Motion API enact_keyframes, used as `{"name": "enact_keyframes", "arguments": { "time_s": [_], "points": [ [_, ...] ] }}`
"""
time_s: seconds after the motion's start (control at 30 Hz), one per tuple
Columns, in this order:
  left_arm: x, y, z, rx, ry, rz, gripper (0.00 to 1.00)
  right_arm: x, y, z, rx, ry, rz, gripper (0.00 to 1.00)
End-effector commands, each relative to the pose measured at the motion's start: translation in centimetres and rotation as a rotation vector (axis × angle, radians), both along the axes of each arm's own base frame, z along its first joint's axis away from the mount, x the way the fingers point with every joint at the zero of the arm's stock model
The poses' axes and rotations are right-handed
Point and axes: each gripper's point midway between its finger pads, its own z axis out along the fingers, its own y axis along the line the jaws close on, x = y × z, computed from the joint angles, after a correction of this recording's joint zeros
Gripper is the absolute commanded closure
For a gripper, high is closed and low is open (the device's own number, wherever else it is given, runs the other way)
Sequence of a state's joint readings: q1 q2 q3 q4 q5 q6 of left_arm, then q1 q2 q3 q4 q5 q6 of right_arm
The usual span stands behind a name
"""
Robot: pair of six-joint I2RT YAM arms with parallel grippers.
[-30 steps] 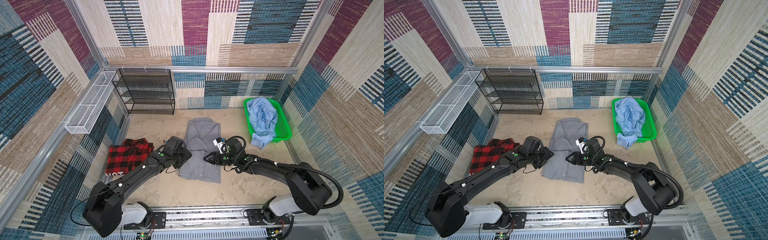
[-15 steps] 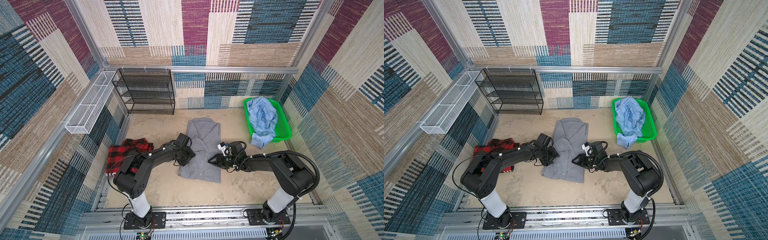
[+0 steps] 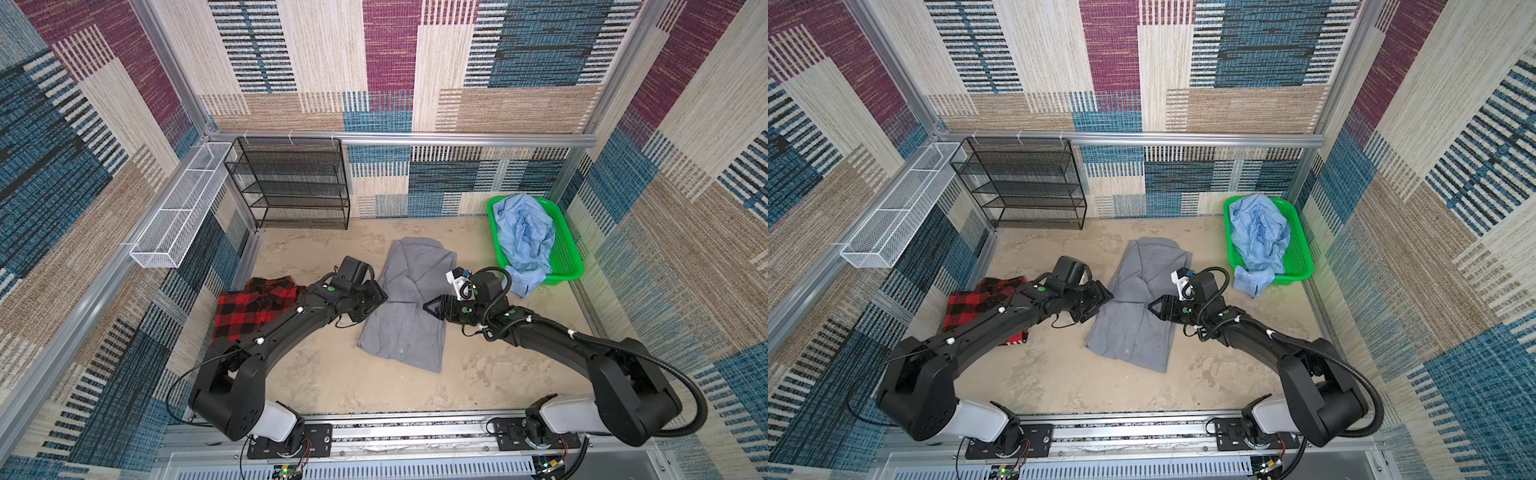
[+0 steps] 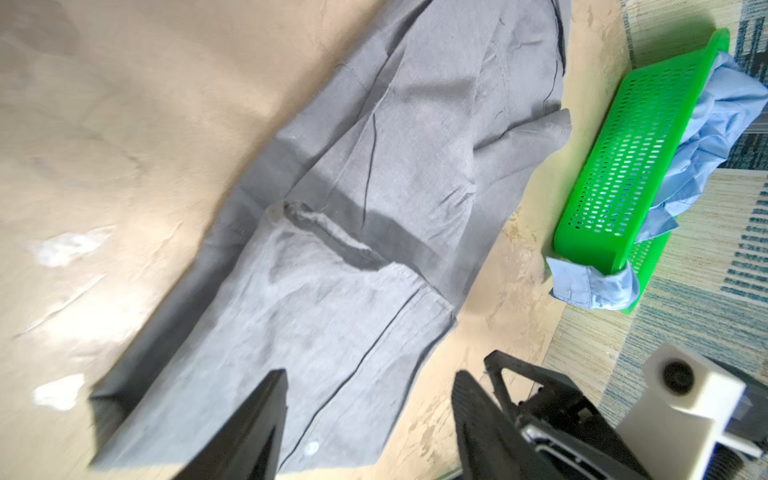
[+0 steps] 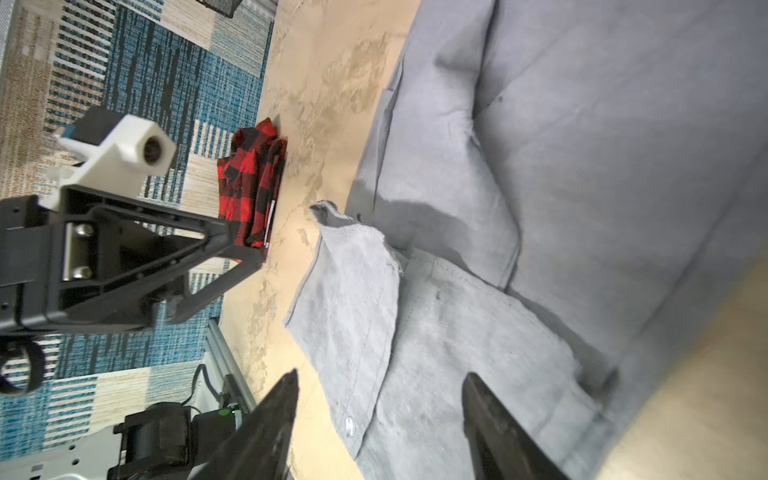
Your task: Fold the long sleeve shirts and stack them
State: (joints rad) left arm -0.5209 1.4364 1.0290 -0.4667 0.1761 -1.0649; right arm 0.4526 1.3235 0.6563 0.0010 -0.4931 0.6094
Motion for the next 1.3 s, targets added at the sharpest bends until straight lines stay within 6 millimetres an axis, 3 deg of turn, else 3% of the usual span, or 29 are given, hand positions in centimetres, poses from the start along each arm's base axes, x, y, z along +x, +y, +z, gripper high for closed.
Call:
{"name": "enact_keyframes", "arguments": {
  "time_s": [0.0, 0.17, 0.37, 0.5, 0.63, 0.77, 0.87, 1.0, 1.1, 1.27],
  "points": [
    [-3.2, 2.4, -0.8, 0.107, 0.059, -0.045, 0.31, -2.3, -1.7, -1.6, -0.085, 0.063, -0.015, 0.3],
    [-5.7, 3.9, -2.2, 0.153, 0.071, -0.121, 0.27, -5.7, -2.9, -4.0, -0.137, 0.145, -0.031, 0.24],
    [-8.7, 4.3, -5.1, 0.147, 0.121, -0.222, 0.22, -9.6, -1.3, -5.3, -0.163, 0.213, 0.01, 0.22],
    [-9.8, 3.5, -6.6, 0.083, 0.155, -0.244, 0.2, -10.8, -1.4, -5.9, -0.127, 0.256, -0.017, 0.22],
    [-10.5, 3.8, -7.5, 0.088, 0.187, -0.244, 0.2, -11.7, -1.7, -7.2, -0.127, 0.314, -0.034, 0.22],
    [-11.2, 4.2, -8.7, 0.104, 0.234, -0.234, 0.2, -12.0, -1.8, -7.2, -0.11, 0.336, -0.064, 0.22],
    [-11.4, 4.1, -9.5, 0.106, 0.269, -0.239, 0.21, -11.7, -1.5, -6.9, -0.106, 0.331, -0.067, 0.24],
    [-10.8, 3.8, -9.2, 0.093, 0.254, -0.224, 0.21, -10.7, -1.6, -6.8, -0.161, 0.292, -0.077, 0.24],
    [-10.7, 3.3, -8.5, 0.059, 0.244, -0.205, 0.21, -9.2, -0.9, -5.3, -0.15, 0.204, -0.068, 0.26],
    [-11.3, 3.6, -6.9, 0.023, 0.193, -0.144, 0.21, -4.0, -0.6, -1.1, -0.278, -0.009, -0.096, 0.26]
  ]
}}
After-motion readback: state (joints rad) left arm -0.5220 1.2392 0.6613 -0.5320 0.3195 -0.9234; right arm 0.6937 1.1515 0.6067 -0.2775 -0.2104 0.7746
